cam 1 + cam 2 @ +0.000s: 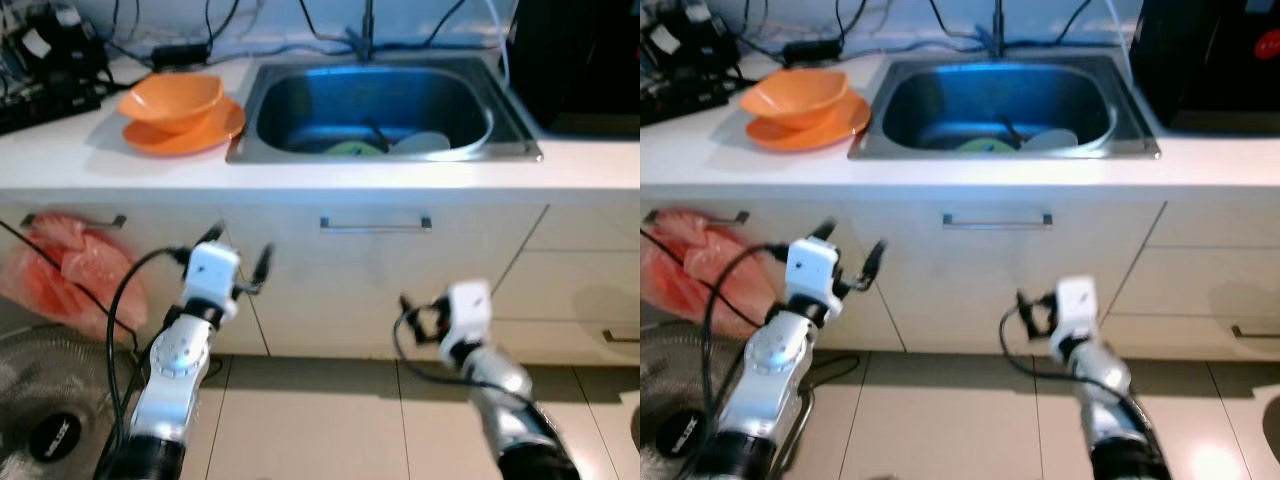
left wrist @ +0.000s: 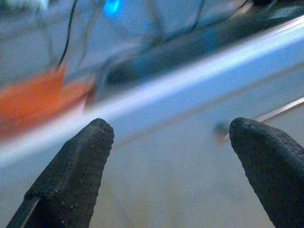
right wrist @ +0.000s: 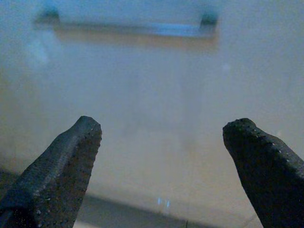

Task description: Kitchen organization

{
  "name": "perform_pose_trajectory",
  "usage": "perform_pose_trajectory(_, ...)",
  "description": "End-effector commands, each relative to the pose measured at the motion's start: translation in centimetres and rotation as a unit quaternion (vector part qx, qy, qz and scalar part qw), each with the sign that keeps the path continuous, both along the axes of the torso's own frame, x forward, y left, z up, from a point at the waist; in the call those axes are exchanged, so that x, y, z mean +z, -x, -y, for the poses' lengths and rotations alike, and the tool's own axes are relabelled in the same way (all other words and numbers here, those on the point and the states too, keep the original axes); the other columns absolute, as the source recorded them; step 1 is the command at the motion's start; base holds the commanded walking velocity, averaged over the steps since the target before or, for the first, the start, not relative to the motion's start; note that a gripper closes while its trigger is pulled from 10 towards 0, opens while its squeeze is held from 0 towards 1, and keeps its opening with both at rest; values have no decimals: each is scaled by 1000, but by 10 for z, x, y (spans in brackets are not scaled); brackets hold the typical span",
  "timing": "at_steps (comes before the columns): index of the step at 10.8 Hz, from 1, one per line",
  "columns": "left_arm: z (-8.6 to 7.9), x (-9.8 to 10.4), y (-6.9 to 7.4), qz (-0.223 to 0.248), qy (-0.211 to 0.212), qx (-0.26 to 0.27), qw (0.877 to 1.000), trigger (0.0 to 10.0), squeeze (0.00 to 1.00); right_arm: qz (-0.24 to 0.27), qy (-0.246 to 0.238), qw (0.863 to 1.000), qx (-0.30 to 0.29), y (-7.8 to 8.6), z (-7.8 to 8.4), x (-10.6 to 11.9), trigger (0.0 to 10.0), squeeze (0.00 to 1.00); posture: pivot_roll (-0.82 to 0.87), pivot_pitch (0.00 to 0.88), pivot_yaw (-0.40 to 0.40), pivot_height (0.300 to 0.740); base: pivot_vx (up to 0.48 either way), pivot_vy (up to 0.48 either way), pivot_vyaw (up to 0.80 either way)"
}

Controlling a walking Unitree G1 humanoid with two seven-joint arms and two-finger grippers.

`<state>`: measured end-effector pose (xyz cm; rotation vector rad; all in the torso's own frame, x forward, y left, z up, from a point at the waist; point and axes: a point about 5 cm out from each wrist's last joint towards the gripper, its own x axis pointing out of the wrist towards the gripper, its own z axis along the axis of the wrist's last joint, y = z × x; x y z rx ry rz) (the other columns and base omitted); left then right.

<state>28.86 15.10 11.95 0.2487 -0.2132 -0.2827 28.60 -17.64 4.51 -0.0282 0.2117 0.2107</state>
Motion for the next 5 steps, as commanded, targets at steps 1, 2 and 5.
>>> perform_pose_trajectory(1,2,21,3,30,-15,-12,999,10000,0,26,-13,1000,2,0,2,19,10000,0,145,28,80,740,0,0,0)
perform_pose_trajectory(2,1,46,5,66,-16,-10,998,10000,0,54,-21,998,11,2,-1,40,10000,0,150,27,75,740,0,0,0)
perform_pose_trajectory(5,5,89,8,117,22,22,993,10000,0,118,-52,991,28,6,-24,93,10000,0,148,27,54,740,0,0,0)
